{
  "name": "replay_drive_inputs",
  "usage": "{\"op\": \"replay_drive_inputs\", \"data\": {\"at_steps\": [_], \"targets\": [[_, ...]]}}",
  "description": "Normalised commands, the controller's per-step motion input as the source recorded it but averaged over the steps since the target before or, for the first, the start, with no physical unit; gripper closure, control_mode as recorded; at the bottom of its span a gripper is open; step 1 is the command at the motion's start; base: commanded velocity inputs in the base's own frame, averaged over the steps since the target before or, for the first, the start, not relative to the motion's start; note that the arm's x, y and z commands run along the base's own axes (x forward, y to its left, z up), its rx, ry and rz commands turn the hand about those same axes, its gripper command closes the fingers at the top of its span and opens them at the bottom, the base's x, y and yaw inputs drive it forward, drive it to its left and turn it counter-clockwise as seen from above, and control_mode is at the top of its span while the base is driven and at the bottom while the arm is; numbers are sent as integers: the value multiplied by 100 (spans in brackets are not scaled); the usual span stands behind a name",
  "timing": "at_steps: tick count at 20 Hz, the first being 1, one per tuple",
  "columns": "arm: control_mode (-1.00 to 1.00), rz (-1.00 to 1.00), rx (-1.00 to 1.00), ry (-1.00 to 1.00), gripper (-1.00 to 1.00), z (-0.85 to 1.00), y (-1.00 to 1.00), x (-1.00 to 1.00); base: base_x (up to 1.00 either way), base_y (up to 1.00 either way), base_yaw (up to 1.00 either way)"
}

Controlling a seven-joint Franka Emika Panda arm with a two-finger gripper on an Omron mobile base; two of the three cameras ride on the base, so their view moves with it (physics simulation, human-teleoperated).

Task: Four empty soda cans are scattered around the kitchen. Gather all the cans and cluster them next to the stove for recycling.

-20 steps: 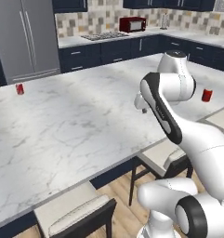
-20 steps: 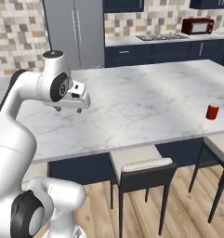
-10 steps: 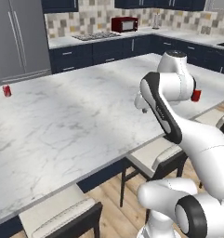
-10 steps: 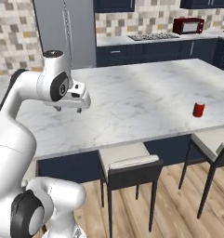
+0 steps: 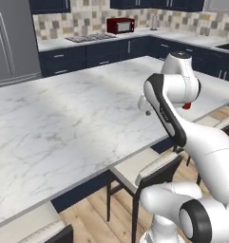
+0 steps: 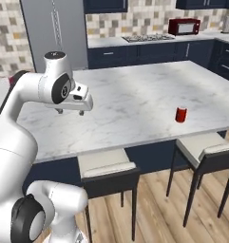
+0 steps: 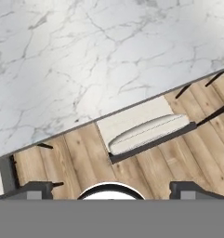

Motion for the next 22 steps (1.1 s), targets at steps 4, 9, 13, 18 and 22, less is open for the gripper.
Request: {"op": "replay_drive_inputs", "data": {"at_steps": [4, 9, 13, 18, 22], "targets": [[100, 0, 0, 0, -100, 0, 0, 0, 7, -65, 0], [100, 0, 0, 0, -100, 0, 0, 0, 8, -60, 7], [100, 0, 0, 0, -100, 0, 0, 0, 12, -54, 16], [100, 0, 0, 0, -100, 0, 0, 0, 16, -50, 21], [100, 0, 0, 0, -100, 0, 0, 0, 17, -51, 20]]}}
